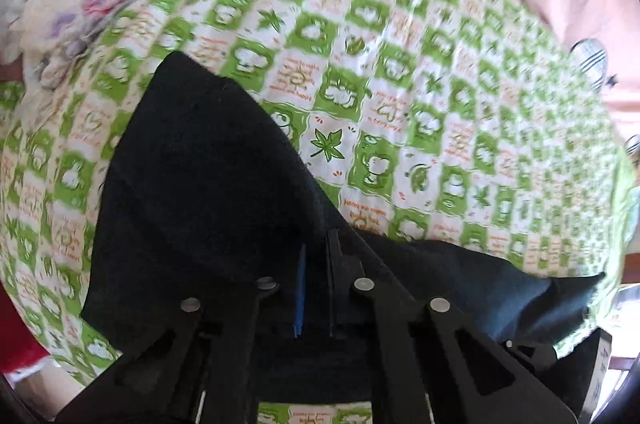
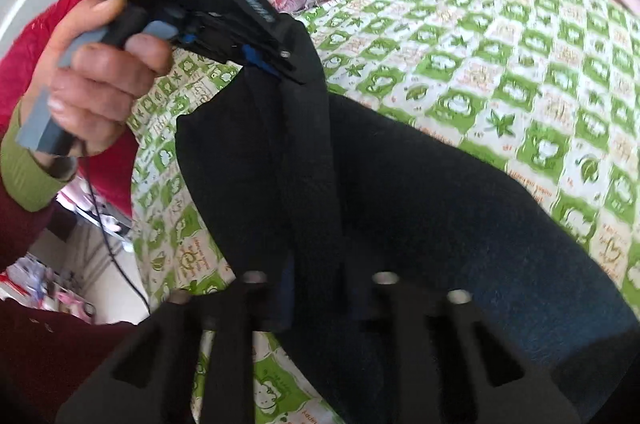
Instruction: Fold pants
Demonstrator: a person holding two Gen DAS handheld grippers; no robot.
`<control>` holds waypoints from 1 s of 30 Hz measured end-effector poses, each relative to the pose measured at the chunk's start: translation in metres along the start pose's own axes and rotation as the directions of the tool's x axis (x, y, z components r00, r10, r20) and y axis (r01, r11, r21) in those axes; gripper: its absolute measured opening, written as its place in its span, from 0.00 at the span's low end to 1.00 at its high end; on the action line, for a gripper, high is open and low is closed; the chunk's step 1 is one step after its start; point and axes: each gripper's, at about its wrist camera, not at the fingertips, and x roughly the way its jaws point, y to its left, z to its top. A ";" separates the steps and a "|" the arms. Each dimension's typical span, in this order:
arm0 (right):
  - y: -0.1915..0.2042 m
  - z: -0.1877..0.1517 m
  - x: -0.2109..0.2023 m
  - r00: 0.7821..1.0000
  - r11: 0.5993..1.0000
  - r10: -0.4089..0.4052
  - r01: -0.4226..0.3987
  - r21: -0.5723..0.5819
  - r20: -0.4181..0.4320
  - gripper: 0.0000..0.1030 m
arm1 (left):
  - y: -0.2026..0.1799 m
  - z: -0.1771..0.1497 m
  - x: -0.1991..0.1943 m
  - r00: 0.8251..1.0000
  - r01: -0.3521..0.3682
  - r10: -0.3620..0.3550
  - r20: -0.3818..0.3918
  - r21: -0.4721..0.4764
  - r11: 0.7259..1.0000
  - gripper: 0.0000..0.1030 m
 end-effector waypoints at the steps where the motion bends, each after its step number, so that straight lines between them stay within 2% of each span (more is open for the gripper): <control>1: 0.003 0.000 -0.004 1.000 1.000 -0.002 0.002 -0.008 0.017 0.09 | 0.006 -0.007 -0.006 1.000 0.019 -0.019 0.021 -0.014 1.000 0.05; 5: 0.016 -0.001 -0.017 0.999 0.998 -0.018 0.021 -0.061 0.040 0.08 | 0.038 -0.042 -0.029 0.989 0.115 -0.106 0.106 -0.076 0.990 0.04; 7: 0.023 -0.003 -0.022 0.999 0.995 -0.023 0.027 -0.094 0.039 0.08 | 0.034 -0.056 -0.041 0.981 0.144 -0.130 0.141 -0.097 0.985 0.04; 12: 0.034 -0.013 -0.019 0.999 0.987 -0.044 0.043 -0.154 0.000 0.08 | 0.050 -0.091 -0.054 0.959 0.209 -0.183 0.215 -0.108 0.972 0.04; 17: 0.043 -0.020 -0.013 0.996 0.978 -0.086 0.077 -0.195 -0.035 0.08 | 0.073 -0.123 -0.048 0.947 0.268 -0.231 0.225 -0.149 0.952 0.04; 21: 0.042 -0.020 -0.006 0.992 0.977 -0.109 0.094 -0.191 -0.070 0.08 | 0.091 -0.133 -0.032 0.939 0.303 -0.262 0.222 -0.179 0.936 0.04; 23: 0.042 -0.020 -0.003 0.990 0.978 -0.114 0.098 -0.183 -0.081 0.11 | 0.097 -0.135 -0.026 0.936 0.318 -0.275 0.218 -0.196 0.928 0.05; 30: 0.046 -0.021 0.000 0.984 0.975 -0.139 0.117 -0.187 -0.108 0.14 | 0.104 -0.145 -0.021 0.939 0.317 -0.278 0.201 -0.196 0.928 0.05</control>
